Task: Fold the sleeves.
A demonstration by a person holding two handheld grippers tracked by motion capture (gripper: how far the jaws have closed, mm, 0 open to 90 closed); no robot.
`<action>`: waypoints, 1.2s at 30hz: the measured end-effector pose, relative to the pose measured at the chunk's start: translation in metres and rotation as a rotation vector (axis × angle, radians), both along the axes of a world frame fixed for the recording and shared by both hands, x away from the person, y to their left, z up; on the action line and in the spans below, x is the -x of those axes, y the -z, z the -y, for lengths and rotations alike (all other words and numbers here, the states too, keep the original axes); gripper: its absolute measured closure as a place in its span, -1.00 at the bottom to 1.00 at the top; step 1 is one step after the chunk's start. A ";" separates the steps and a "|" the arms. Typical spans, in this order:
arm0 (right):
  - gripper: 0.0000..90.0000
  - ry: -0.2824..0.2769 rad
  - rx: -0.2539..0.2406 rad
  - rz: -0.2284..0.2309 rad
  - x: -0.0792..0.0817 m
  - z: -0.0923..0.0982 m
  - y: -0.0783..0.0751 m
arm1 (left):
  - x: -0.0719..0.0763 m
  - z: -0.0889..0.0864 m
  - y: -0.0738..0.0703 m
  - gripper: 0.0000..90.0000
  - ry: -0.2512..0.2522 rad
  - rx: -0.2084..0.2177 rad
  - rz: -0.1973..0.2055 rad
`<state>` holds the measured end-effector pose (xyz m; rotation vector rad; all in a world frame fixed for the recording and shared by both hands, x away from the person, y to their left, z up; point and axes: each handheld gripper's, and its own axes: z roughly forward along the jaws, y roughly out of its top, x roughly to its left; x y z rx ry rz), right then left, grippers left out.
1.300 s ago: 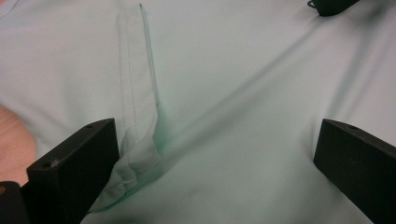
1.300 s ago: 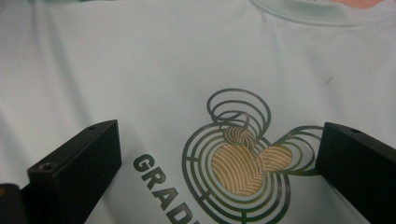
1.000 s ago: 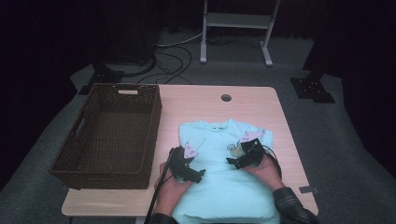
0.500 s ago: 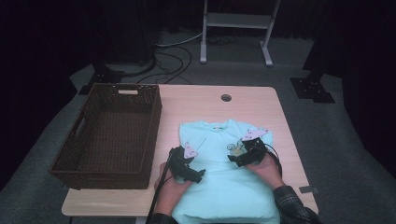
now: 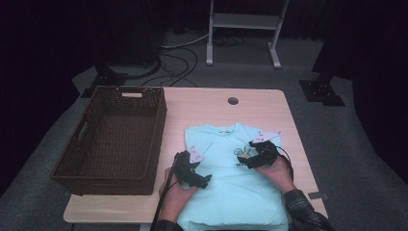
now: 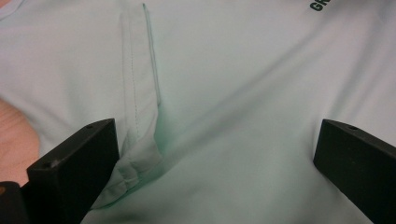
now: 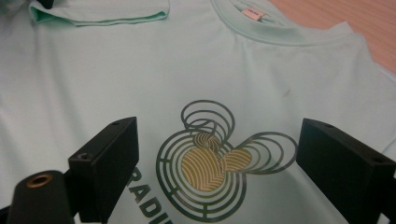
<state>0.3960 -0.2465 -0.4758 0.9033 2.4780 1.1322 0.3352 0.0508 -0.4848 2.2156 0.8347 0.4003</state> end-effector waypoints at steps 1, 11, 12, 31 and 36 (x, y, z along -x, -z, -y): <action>-0.70 0.004 -0.004 -0.002 0.000 0.001 -0.001 | 0.000 0.000 0.000 -1.00 0.000 0.000 0.000; -0.49 0.011 -0.028 0.022 -0.002 0.013 -0.007 | 0.000 0.000 0.000 -1.00 0.000 0.000 0.000; -0.47 0.013 -0.028 0.022 -0.002 0.014 -0.008 | 0.000 0.000 0.000 -1.00 0.000 0.000 0.000; 0.02 0.069 -0.056 0.037 -0.007 0.032 -0.015 | 0.000 0.000 0.000 -1.00 0.000 -0.001 0.000; 0.15 0.089 -0.048 0.039 -0.009 0.036 -0.015 | 0.000 0.000 0.000 -1.00 0.001 -0.001 0.000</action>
